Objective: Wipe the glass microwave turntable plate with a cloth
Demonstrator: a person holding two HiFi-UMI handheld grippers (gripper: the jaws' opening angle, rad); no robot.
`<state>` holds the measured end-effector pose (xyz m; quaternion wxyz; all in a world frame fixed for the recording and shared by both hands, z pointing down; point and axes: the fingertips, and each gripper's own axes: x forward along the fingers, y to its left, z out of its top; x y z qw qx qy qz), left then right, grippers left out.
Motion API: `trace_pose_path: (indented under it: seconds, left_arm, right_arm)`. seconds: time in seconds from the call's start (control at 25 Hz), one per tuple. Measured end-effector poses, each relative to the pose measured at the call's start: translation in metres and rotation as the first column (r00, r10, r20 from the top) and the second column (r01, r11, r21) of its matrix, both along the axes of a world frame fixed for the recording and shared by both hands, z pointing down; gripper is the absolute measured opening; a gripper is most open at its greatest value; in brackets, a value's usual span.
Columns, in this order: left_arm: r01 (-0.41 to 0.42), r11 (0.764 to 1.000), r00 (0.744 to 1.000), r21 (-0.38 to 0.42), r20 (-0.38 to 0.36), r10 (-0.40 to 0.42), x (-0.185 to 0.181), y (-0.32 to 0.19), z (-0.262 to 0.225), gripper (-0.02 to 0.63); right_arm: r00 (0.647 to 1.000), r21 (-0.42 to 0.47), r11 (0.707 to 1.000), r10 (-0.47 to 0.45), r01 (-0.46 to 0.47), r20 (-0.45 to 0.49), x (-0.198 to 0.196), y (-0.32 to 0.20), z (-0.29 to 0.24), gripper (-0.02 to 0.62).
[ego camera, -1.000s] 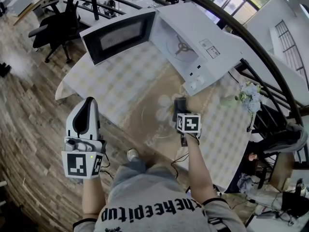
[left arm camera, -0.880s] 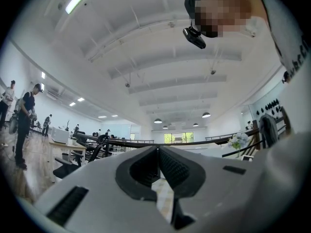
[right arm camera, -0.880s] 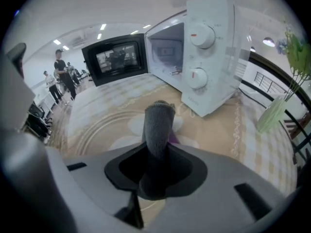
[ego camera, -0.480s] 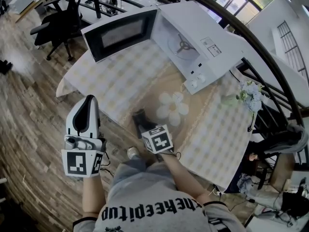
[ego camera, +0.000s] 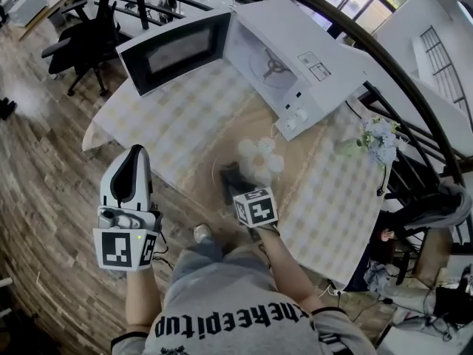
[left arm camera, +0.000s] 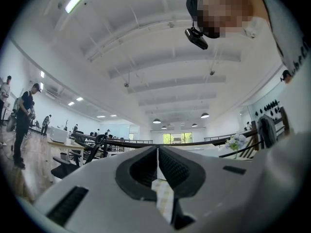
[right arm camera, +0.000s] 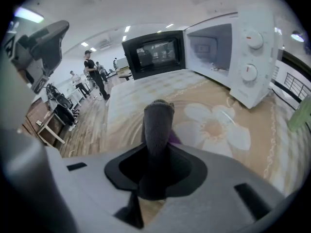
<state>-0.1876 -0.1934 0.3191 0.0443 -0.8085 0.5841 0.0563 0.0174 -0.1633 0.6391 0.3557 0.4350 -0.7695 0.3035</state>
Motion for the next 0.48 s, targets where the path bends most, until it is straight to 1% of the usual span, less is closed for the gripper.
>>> trace_pose_path:
  seconds: [0.24, 0.48]
  left_arm:
    - [-0.006, 1.0, 1.0, 0.008, 0.0, 0.006, 0.002, 0.003, -0.003, 0.012]
    - [-0.003, 1.0, 1.0, 0.009, 0.0, 0.003, 0.0, 0.006, -0.004, 0.012]
  right_arm:
    - [0.99, 0.018, 0.99, 0.138, -0.137, -0.039, 0.059, -0.012, 0.0, 0.099]
    - [0.963, 0.047, 0.969, 0.247, -0.244, -0.108, 0.117, -0.017, 0.0, 0.1]
